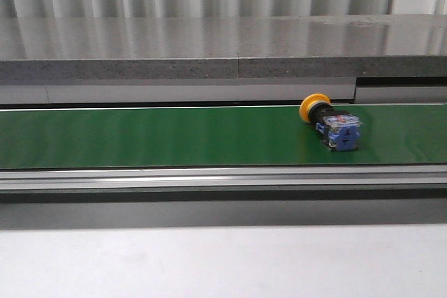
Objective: Move button from right to left
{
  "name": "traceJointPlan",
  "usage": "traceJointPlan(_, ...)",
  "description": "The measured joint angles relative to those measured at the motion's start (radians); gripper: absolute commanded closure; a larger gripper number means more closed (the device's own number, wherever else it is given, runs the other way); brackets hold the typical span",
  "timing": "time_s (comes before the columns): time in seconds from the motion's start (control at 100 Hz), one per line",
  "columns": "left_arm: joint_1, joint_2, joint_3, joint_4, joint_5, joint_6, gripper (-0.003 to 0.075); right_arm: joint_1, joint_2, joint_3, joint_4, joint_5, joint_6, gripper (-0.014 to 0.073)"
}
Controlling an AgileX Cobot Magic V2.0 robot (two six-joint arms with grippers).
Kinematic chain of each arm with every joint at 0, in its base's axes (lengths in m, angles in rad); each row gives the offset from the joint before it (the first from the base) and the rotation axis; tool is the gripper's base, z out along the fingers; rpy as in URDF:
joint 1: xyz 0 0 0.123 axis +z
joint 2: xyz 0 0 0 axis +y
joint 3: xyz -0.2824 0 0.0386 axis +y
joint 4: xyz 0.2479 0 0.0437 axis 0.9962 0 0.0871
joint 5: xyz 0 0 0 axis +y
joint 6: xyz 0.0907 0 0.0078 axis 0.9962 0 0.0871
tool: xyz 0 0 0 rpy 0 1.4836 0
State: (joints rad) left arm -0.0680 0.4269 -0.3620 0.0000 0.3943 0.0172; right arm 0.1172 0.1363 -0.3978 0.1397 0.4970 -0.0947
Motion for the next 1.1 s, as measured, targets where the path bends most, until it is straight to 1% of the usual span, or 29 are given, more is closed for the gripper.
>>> traceJointPlan(0.16, 0.000, 0.048, -0.004, 0.000, -0.052, 0.000, 0.0080, 0.000, 0.000, 0.000, 0.000, 0.000, 0.000, 0.0659)
traceJointPlan(0.3, 0.000, 0.057, -0.006, -0.049, -0.096, 0.000, 0.0080, 0.000, 0.000, 0.000, 0.000, 0.000, 0.000, 0.0659)
traceJointPlan(0.4, 0.000, 0.067, -0.023, -0.059, -0.097, 0.000, 0.0080, 0.000, 0.000, 0.000, 0.000, 0.000, 0.000, 0.0659)
traceJointPlan(0.58, 0.000, 0.138, -0.124, -0.057, 0.016, 0.000, 0.0080, 0.000, 0.000, 0.000, 0.000, 0.000, 0.000, 0.0659)
traceJointPlan(0.81, -0.008, 0.308, -0.315, -0.057, 0.179, 0.002, 0.0080, 0.000, 0.000, 0.000, 0.000, 0.000, 0.000, 0.0659)
traceJointPlan(1.1, -0.152, 0.558, -0.498, -0.059, 0.300, 0.000, 0.0081, 0.000, 0.000, 0.000, 0.000, 0.000, 0.000, 0.0659)
